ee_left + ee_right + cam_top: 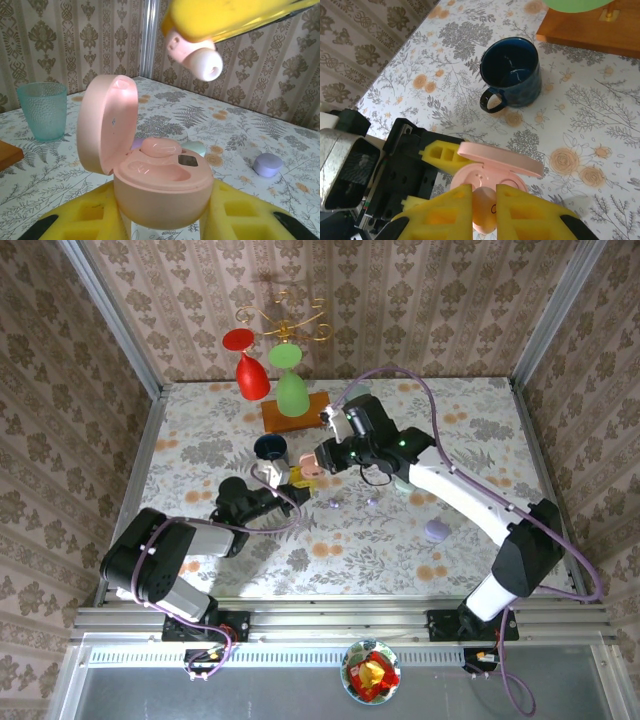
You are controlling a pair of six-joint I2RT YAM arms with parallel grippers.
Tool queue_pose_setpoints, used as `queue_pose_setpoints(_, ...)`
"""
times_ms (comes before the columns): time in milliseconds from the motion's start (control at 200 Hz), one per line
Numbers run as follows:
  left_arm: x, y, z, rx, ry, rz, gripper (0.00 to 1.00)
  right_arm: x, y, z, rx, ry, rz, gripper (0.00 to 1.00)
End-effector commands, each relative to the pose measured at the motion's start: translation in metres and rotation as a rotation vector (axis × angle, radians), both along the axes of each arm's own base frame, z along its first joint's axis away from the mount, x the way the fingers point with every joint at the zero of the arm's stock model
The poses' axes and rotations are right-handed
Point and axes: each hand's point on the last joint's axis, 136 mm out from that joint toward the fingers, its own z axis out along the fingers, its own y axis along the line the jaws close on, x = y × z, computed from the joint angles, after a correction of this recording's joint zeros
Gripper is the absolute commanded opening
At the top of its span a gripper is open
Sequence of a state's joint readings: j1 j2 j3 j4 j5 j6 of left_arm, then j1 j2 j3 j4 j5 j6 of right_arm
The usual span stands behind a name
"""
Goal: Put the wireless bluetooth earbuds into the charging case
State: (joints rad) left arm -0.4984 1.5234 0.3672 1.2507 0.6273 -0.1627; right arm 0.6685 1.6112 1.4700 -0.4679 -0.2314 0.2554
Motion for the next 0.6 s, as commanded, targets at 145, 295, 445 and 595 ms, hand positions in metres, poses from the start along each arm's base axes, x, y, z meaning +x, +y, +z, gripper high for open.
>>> queue_pose_setpoints(145,0.002,-0.005,0.022,-0.027,-0.088,-0.009,0.25,-0.001,0.011,-0.007,-0.048,0.004,0.039,0.16)
queue_pose_setpoints(295,0.001,-0.005,0.025,-0.033,-0.086,-0.008,0.25,0.0,0.013,-0.016,-0.056,0.022,0.04,0.16)
queue_pose_setpoints(445,0.002,-0.005,0.025,-0.036,-0.084,-0.004,0.24,0.001,0.017,-0.02,-0.047,0.035,0.041,0.16)
queue_pose_setpoints(595,0.001,-0.006,0.025,-0.034,-0.087,-0.013,0.25,0.001,0.019,-0.021,-0.029,0.046,0.033,0.17)
